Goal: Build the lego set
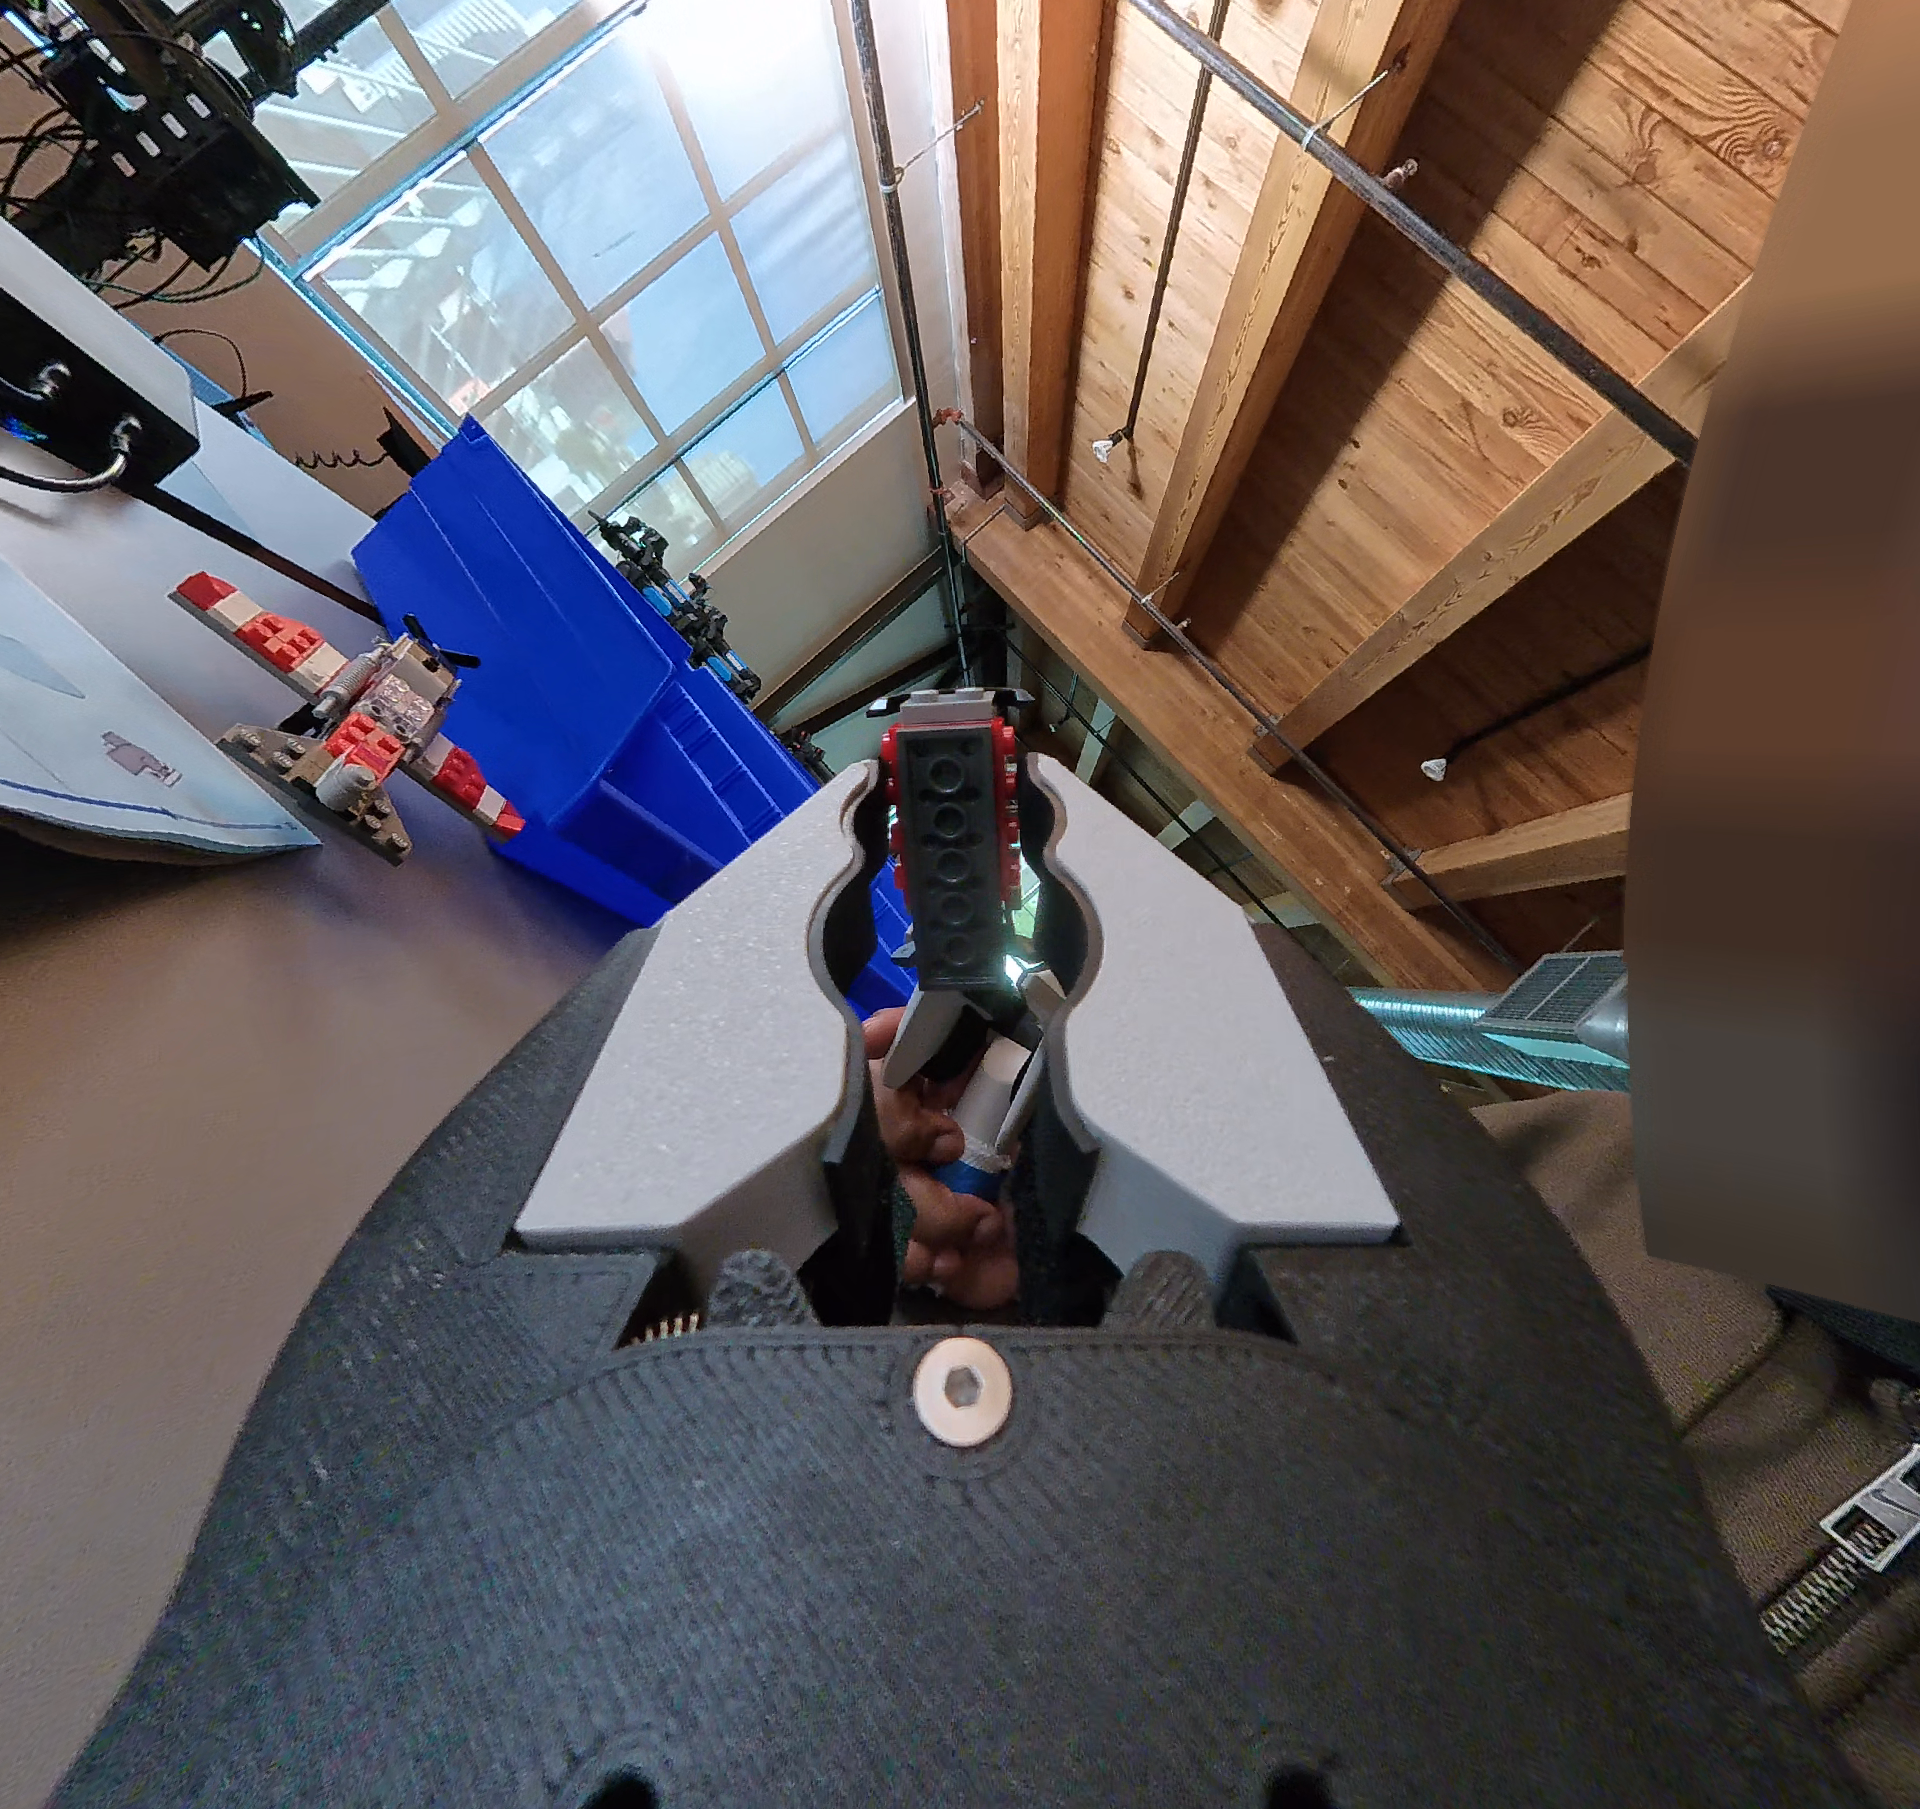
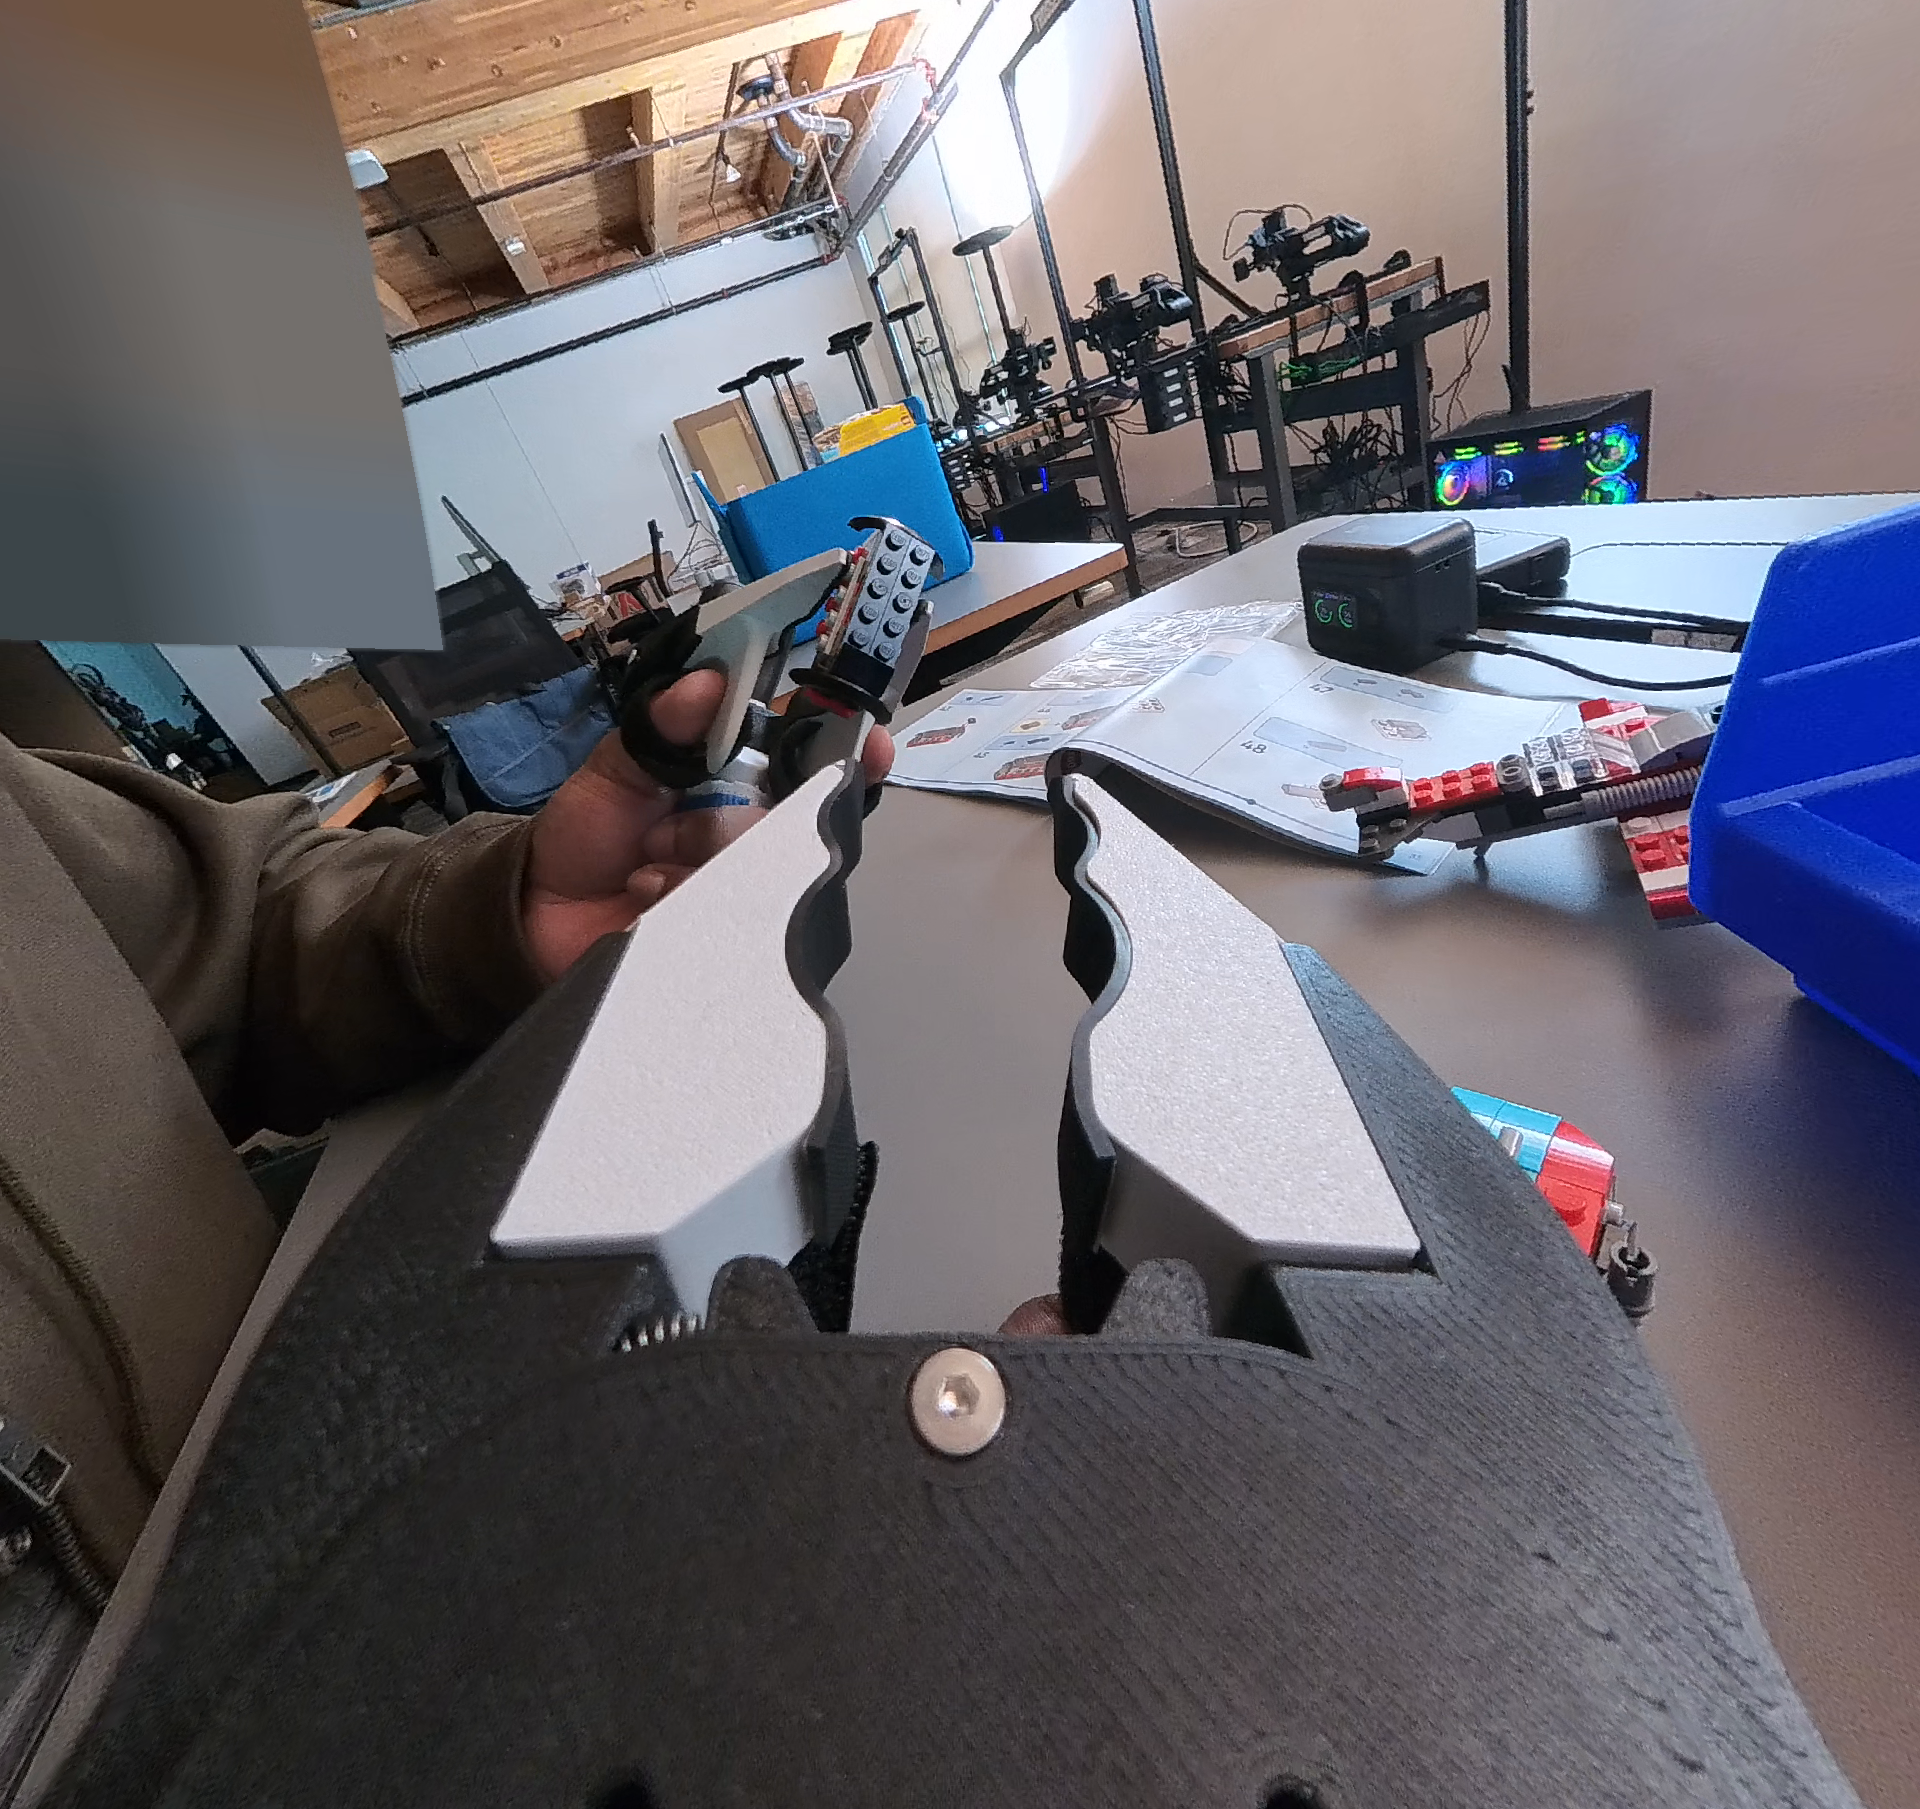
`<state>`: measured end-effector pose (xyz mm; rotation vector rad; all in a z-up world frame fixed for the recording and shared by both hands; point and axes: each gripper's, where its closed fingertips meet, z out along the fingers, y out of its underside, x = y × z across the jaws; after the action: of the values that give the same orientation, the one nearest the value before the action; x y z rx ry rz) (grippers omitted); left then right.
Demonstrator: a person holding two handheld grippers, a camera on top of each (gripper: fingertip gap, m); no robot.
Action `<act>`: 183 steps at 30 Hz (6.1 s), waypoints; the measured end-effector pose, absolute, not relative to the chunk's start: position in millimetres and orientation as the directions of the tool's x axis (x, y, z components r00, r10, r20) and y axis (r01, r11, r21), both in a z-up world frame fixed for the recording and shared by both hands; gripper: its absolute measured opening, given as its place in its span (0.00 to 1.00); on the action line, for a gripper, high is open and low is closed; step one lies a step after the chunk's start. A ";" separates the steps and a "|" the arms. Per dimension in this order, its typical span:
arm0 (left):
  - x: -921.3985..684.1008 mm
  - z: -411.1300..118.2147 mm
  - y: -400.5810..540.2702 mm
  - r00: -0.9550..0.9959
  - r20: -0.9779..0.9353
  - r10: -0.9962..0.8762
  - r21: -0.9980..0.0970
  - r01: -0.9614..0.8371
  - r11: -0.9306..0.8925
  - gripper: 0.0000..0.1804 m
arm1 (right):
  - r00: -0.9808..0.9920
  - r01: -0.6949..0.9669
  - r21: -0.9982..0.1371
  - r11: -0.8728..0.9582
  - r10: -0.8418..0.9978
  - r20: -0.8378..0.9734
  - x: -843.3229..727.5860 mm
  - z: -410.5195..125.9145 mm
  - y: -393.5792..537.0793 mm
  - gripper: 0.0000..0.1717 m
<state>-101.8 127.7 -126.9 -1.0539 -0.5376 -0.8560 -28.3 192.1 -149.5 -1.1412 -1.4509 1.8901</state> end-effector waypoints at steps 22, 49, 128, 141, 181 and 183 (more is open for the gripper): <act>-96.1 -125.9 128.1 0.558 0.738 -0.379 -0.518 0.829 0.211 0.14 | -0.518 0.112 -0.942 -0.316 0.790 -0.327 -30.2 -151.0 193.2 0.22; -113.6 -133.0 131.4 0.909 0.409 -0.080 -0.879 0.416 0.234 0.14 | -0.534 0.097 -0.946 -0.309 0.786 -0.311 30.4 -138.8 236.6 0.22; -94.7 -142.8 164.1 0.938 0.331 0.101 -0.930 0.306 0.204 0.13 | -0.420 0.113 -0.993 0.034 0.907 -0.017 247.6 -68.5 448.0 0.23; -87.5 -144.8 149.4 0.949 0.298 0.102 -0.945 0.279 0.172 0.14 | -0.677 0.659 -0.376 0.651 0.731 0.080 311.6 -221.1 568.4 0.17; -73.9 -143.6 46.4 0.960 0.227 0.165 -0.968 0.205 0.144 0.14 | -0.722 0.372 -0.742 0.558 0.676 0.147 123.9 -151.2 270.9 0.10; -76.1 -146.8 41.4 0.956 0.240 0.171 -0.967 0.220 0.129 0.14 | -0.725 0.361 -0.775 0.519 0.679 0.116 98.9 -168.3 232.2 0.10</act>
<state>-76.1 41.4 -146.8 -1.4495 -0.3255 -0.0361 98.9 232.2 -168.3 -0.8550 -2.3559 1.0652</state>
